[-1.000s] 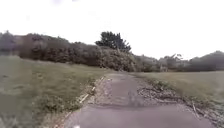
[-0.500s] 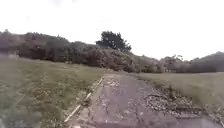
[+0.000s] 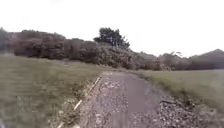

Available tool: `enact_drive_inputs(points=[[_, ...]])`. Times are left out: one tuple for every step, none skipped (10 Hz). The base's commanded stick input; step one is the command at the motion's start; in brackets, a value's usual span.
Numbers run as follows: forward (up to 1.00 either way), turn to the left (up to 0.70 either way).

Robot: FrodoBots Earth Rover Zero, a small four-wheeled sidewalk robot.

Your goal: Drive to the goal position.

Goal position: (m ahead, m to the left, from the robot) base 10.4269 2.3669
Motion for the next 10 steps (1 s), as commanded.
enact_drive_inputs(points=[[1.00, 0.00], [1.00, 0.00], [1.00, -0.01], [1.00, -0.05], [1.00, -0.06], [1.00, -0.07], [1.00, -0.07], [1.00, -0.07], [1.00, -0.08], [1.00, -0.23]])
